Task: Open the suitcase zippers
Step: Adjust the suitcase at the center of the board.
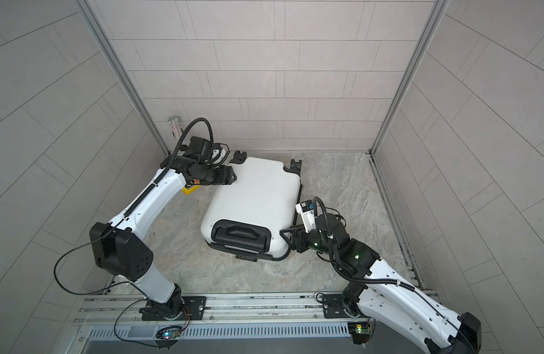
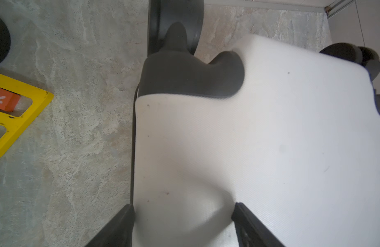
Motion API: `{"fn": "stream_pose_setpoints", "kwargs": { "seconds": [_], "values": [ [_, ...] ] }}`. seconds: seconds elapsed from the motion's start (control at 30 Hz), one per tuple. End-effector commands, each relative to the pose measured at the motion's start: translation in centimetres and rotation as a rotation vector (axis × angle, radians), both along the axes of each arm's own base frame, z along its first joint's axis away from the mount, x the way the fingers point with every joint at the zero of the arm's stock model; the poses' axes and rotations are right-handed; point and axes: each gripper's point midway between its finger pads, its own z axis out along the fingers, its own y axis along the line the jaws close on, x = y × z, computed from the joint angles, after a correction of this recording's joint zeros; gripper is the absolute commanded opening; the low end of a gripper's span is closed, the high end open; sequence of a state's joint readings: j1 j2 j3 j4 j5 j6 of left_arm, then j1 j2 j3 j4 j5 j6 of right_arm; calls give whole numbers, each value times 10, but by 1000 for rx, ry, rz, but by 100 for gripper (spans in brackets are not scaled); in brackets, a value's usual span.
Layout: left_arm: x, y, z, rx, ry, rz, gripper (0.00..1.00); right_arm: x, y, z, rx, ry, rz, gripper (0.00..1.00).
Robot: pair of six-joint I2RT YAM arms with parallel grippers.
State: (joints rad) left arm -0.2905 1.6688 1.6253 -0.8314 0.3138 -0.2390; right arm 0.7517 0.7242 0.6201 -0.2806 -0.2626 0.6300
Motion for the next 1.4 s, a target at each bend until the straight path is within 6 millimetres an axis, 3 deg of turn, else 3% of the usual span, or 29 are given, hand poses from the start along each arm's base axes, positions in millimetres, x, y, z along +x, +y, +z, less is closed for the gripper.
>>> {"fn": "stream_pose_setpoints", "kwargs": {
  "seconds": [0.0, 0.17, 0.27, 0.47, 0.57, 0.63, 0.83, 0.97, 1.07, 1.37],
  "values": [
    [-2, -22, -34, -56, 117, -66, 75, -1, -1, -19, -63, -4, -47, 55],
    [6, -44, -46, -64, 138, -118, 73, -4, 19, -21, -133, -57, -31, 54],
    [10, -62, -50, -64, 137, -156, 73, -3, 39, -7, -131, -110, -29, 54],
    [17, -89, -56, -64, 137, -201, 73, 4, 77, -5, -172, -195, -21, 54],
    [24, -94, -47, -66, 106, -204, 73, 12, 81, -2, -222, -246, -18, 55],
    [29, -91, -30, -49, 69, -199, 73, 13, 81, 6, -215, -286, -17, 55],
    [19, -55, 37, 35, -44, -125, 73, 10, 59, 31, -158, -351, -44, 56],
    [-7, -16, 68, 104, -85, -32, 75, 9, 40, 36, -186, -350, -28, 57],
    [-34, 12, 72, 132, -55, 33, 75, 12, 26, 34, -215, -327, -12, 58],
    [-123, 79, 43, 166, 145, 268, 75, 31, -9, 36, -250, -287, -17, 58]
  ]
}}
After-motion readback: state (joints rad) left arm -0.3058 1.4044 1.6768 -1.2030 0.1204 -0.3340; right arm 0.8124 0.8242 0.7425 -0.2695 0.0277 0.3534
